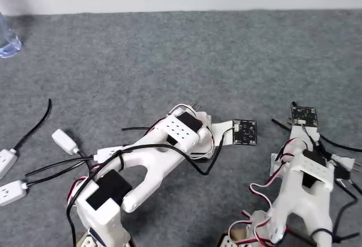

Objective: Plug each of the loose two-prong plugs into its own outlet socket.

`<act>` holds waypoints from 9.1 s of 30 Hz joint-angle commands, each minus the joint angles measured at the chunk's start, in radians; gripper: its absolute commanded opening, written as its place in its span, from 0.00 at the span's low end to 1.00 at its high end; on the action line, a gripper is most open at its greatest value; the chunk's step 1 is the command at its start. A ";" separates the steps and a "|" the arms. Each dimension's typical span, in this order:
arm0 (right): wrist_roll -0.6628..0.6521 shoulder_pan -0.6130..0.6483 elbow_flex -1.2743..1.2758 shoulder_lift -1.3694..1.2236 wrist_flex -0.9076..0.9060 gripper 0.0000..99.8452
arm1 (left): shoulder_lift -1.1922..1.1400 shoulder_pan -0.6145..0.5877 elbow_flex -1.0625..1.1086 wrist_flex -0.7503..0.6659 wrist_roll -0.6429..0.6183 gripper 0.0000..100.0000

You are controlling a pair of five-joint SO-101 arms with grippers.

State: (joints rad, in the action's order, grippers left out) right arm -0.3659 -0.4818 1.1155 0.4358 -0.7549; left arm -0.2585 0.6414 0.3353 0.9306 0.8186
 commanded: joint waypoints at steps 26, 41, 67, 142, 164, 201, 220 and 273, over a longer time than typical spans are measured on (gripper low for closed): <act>-0.040 0.033 -0.021 0.012 0.008 0.64 | 0.114 -0.005 -0.110 0.166 0.110 0.23; -0.041 0.033 -0.021 0.012 0.008 0.64 | -0.112 0.000 -0.176 0.146 0.118 0.28; -0.043 0.033 -0.021 0.012 0.010 0.64 | 0.021 0.017 -0.268 0.336 -0.143 0.01; -0.069 0.058 -0.012 0.012 0.010 0.64 | 0.107 0.021 0.071 0.132 -0.087 0.01; -0.072 0.059 -0.011 0.012 0.010 0.64 | 0.153 0.017 0.065 0.157 -0.192 0.23; -0.473 0.521 -0.661 -0.128 -0.674 0.64 | 1.599 -0.850 1.178 0.051 -0.532 0.23; -1.339 0.624 -1.683 -1.010 -1.040 0.64 | 1.979 -0.804 1.294 0.198 -0.535 0.23; -1.359 0.719 -1.969 -1.264 -1.044 0.01 | 2.048 -0.766 1.303 0.241 -0.534 0.23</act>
State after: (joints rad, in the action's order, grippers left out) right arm -1.7729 0.2885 -0.7518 -0.9114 -1.7323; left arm 1.7760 -0.1289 1.6410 1.1653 0.2923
